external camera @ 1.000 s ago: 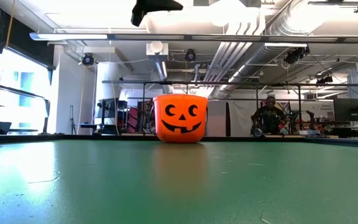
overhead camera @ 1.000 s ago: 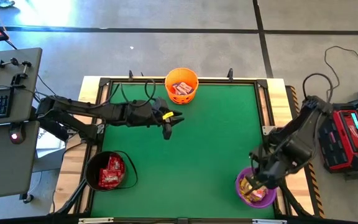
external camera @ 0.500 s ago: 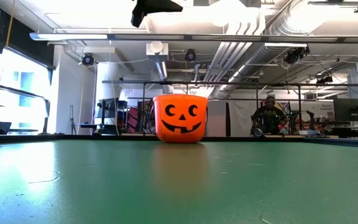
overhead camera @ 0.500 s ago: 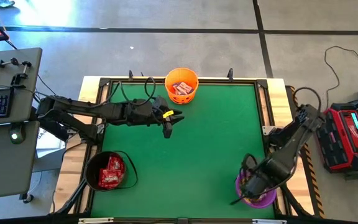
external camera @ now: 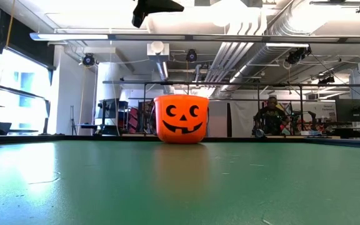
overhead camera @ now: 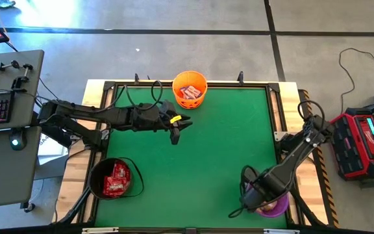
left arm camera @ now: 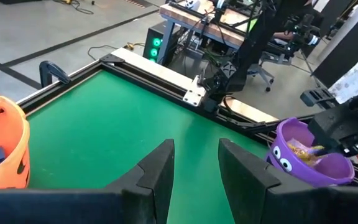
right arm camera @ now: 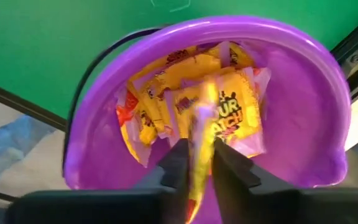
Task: Sort candy by brand, put in halloween buckets
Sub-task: Put the yellow candy in the purple bucket, then return to Home Position
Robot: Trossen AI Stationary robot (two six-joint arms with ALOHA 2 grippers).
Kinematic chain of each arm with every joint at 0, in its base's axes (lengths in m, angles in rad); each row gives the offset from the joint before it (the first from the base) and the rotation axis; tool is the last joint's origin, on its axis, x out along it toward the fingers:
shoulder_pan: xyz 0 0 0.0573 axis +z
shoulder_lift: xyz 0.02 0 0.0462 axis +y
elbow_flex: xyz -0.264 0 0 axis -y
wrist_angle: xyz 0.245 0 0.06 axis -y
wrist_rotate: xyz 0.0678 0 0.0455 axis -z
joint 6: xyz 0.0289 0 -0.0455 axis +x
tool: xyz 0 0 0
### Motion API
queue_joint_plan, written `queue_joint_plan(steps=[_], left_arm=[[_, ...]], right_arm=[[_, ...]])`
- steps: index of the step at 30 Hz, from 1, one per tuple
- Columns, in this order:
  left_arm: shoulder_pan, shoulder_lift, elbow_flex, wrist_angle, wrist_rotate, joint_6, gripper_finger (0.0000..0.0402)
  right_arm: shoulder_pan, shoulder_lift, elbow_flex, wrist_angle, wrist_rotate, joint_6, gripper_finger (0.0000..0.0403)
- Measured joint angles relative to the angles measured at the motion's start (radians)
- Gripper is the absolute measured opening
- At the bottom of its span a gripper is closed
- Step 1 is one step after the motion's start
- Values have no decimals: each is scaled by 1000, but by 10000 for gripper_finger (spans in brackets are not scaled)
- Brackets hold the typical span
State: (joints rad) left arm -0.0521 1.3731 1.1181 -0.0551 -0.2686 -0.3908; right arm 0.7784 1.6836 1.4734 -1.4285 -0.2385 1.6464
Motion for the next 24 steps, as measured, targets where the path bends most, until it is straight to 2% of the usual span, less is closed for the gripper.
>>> queue_joint_plan(steps=[7,11,15,19,21,24], left_arm=[[1,-8,-1,-3,33,-53,115],[6,-36,-1,-7,53,-34,115],[13,-72,-1,-9,53,34,115],[33,-109,-1,-19,55,80,115],[42,-125,-1,-38,66,88,115],[56,-150,-1,-76,109,91,115]], right_arm=[[0,-1,27,-22,-23,-12,153],[0,-3,107,-73,-11,-25,176],[-3,-3,208,-130,-23,-23,170],[-17,-4,289,-129,13,-38,140],[-35,-4,311,-131,61,-58,114],[-70,-4,326,-123,196,-132,58]])
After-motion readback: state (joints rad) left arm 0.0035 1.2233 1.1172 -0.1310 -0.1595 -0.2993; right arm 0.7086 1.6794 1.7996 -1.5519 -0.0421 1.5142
